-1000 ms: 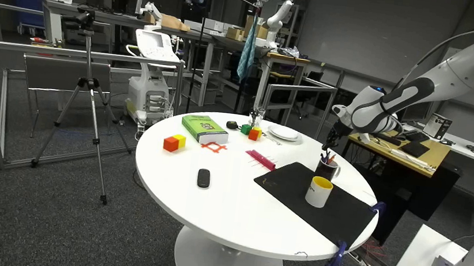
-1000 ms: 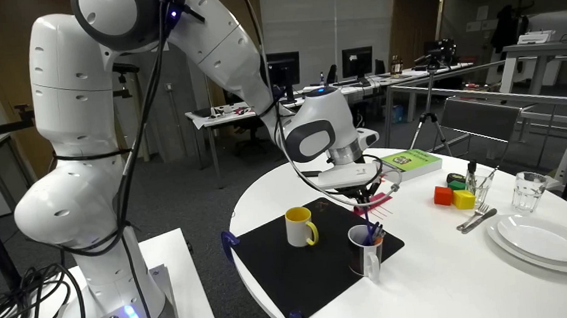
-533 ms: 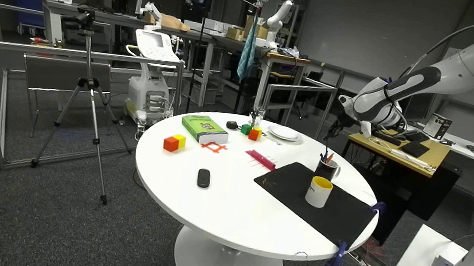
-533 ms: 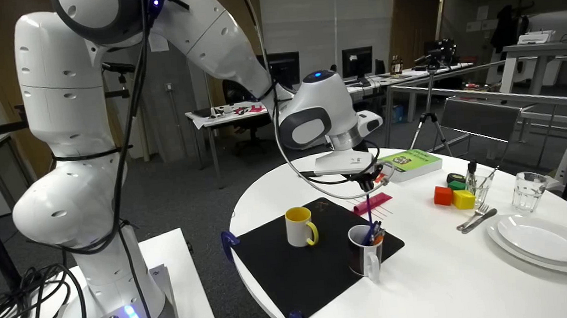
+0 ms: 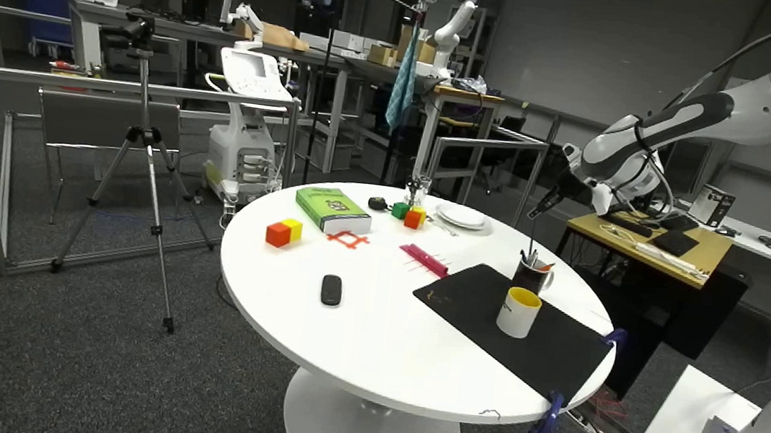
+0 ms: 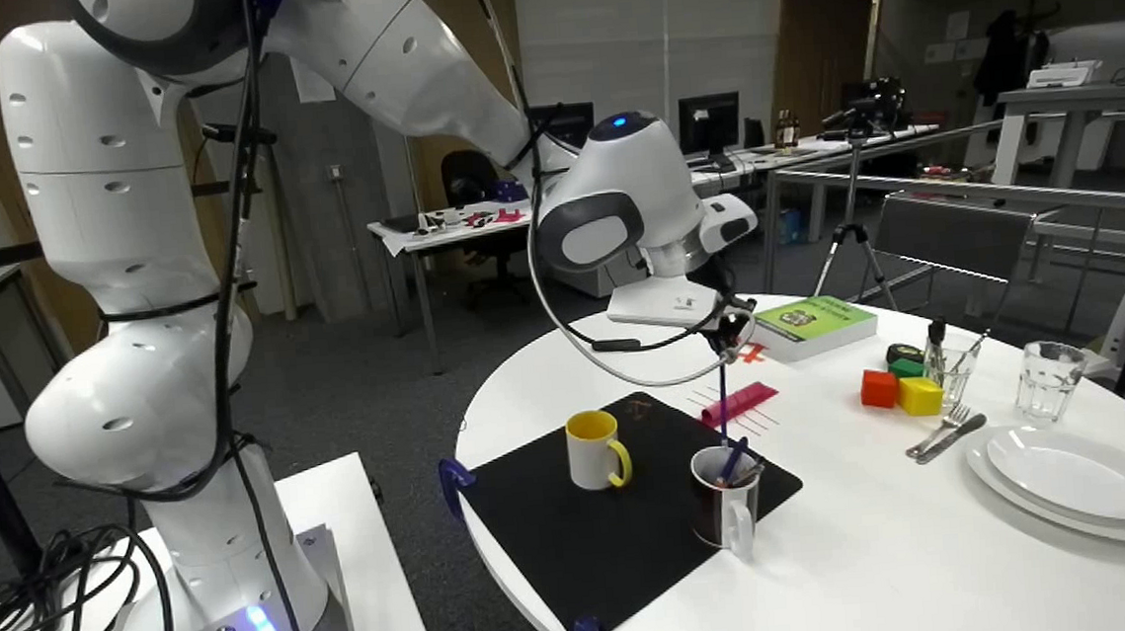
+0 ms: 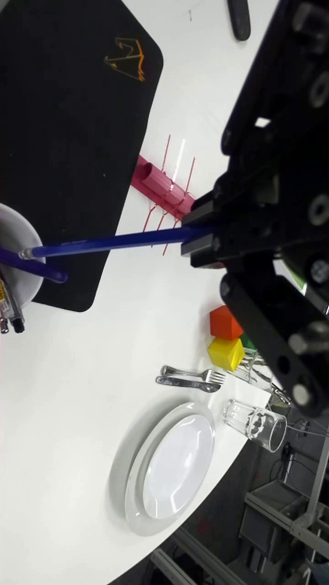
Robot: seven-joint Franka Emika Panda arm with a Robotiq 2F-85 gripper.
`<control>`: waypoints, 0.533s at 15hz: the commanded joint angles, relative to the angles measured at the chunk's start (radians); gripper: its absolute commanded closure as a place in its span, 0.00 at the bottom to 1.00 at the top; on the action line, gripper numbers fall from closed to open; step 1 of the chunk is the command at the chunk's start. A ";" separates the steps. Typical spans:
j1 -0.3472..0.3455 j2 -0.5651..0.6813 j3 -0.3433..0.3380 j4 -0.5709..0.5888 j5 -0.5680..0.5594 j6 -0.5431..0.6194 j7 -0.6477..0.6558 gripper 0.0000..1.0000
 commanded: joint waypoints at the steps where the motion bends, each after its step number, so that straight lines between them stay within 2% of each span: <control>1: 0.005 -0.077 0.008 -0.043 0.051 -0.034 0.043 0.98; 8: 0.032 -0.124 0.039 -0.037 0.108 -0.109 0.096 0.98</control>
